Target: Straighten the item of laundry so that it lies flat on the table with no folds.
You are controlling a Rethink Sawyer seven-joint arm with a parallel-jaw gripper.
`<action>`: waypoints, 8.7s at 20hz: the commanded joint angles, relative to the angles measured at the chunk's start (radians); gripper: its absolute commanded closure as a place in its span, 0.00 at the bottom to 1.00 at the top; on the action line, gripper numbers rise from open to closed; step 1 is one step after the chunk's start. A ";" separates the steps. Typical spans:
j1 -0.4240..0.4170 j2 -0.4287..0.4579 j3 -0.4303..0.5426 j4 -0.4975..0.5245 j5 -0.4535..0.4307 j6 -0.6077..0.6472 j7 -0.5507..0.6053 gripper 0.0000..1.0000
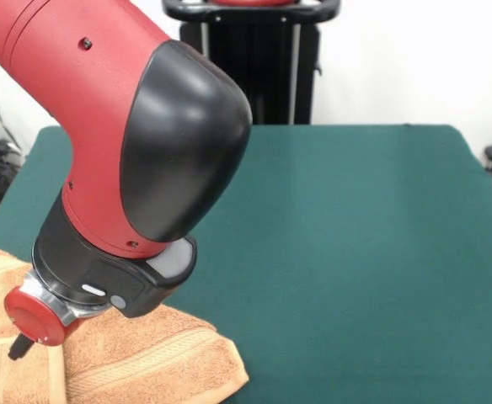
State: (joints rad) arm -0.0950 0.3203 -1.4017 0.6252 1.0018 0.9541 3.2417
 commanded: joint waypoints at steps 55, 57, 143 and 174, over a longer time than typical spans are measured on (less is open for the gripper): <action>0.066 0.107 0.065 -0.017 0.073 -0.081 0.391 0.00; 0.069 0.111 0.072 -0.007 0.070 -0.103 0.382 0.00; 0.108 0.066 0.301 0.144 0.005 -0.338 0.278 0.00; 0.106 0.086 0.301 0.149 0.006 -0.380 0.283 0.00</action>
State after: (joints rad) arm -0.0334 0.3463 -1.1872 0.7816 1.0020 0.5718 3.2948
